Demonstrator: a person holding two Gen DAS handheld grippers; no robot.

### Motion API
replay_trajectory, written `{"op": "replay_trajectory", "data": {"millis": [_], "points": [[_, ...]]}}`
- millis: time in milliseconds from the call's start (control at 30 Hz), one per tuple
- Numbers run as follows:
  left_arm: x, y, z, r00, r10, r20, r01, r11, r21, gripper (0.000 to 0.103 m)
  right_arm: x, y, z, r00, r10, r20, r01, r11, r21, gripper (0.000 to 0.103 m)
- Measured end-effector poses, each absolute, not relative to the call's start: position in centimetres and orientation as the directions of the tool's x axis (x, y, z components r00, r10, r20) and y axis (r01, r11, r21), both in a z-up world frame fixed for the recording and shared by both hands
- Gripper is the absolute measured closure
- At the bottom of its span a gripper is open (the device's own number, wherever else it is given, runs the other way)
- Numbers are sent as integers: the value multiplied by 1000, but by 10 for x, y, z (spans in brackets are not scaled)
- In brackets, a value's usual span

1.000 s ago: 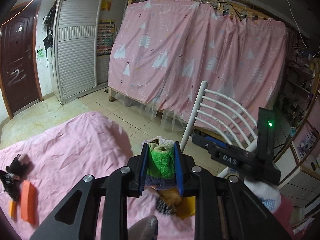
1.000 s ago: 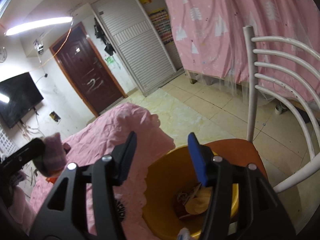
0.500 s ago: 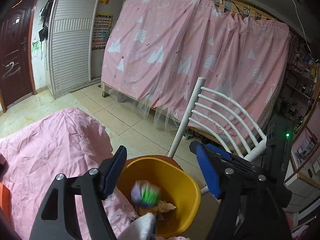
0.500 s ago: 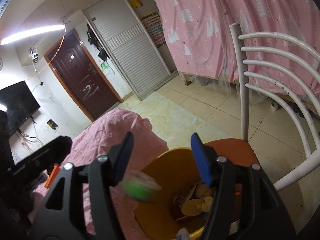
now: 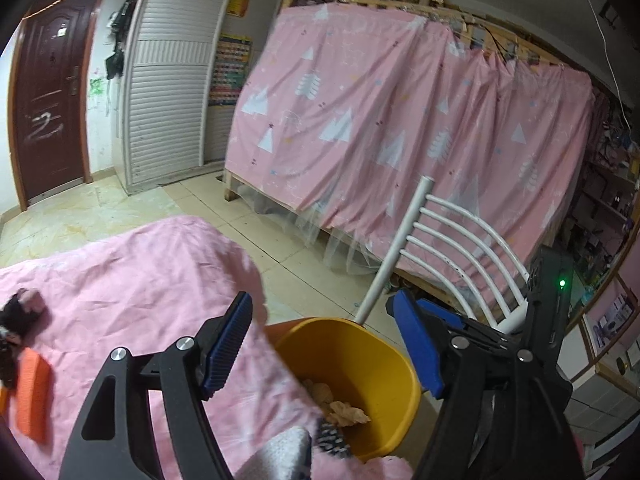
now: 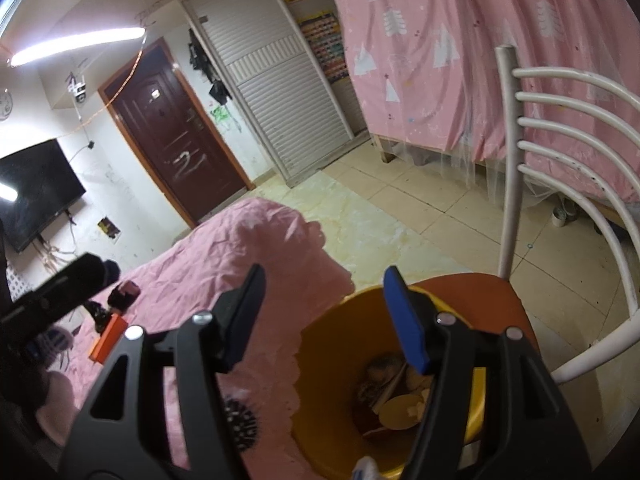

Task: Collect trash
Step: 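Move both open grippers back over the remaining items on the bed, then grasp the black plastic bag with the left gripper while the right gripper grasps the orange box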

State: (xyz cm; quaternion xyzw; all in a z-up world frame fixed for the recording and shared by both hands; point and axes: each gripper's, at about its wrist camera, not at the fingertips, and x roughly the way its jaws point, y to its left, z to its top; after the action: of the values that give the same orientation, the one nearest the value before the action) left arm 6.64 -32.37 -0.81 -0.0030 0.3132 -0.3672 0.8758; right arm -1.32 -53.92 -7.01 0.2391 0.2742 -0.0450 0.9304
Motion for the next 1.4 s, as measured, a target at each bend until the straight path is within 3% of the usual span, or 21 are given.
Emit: {"op": "replay_trajectory", "data": {"millis": [367,733,1067,1400], "points": [[83,-231,8,646,-570,-507,526,814,-245,35,23,-466,-53,827,125,-549,93,931,352,38],[106,-144,11,761,-379,-526,330,925,-189,28,54,-398,-49,790,187,-584,-10,956,292,34],[132,-86,1,775,-240,-585,190,971,-147,28,70,-345,-46,759,235,-607,-103,964,245,33],[151,-60,-26,715,-211,-666,159,977,-138,28,82,-296,-48,720,285,-633,-191,958,214,31]]}}
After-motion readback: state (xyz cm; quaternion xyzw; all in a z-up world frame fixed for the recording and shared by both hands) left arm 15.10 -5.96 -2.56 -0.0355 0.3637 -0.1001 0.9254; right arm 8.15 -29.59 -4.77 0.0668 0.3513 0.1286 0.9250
